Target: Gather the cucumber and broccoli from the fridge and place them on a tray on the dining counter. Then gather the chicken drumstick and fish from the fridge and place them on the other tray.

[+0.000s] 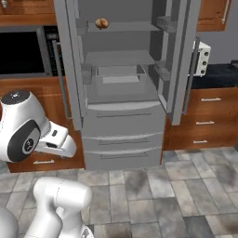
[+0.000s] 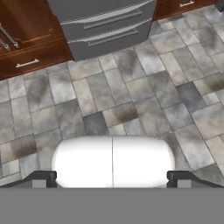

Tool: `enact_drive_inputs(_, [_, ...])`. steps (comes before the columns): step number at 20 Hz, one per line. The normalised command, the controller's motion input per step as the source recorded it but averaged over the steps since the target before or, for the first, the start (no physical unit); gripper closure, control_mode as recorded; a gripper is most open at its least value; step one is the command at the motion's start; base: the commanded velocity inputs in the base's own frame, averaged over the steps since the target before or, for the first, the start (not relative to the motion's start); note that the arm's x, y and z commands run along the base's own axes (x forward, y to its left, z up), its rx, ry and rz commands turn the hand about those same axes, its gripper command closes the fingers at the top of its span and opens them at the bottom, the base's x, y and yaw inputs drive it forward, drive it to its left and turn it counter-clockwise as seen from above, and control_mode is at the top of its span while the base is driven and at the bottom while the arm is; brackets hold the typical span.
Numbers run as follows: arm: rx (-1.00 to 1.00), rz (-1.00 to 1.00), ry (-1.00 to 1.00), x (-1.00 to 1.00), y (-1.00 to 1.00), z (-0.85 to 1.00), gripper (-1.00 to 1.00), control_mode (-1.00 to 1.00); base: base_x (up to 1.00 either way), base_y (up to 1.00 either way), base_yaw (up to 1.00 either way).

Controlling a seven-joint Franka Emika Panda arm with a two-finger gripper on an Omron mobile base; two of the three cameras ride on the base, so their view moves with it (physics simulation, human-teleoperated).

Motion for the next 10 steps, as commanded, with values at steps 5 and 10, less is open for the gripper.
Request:
enact_drive_inputs(5, [0.00, 0.00, 0.00, 0.00, 0.00, 0.00, -1.00, 1.00, 0.61, -0.50, 0.25])
enact_drive_inputs(10, [0.00, 0.00, 0.00, 0.00, 0.00, 0.00, -1.00, 1.00, 0.71, -0.44, 0.26])
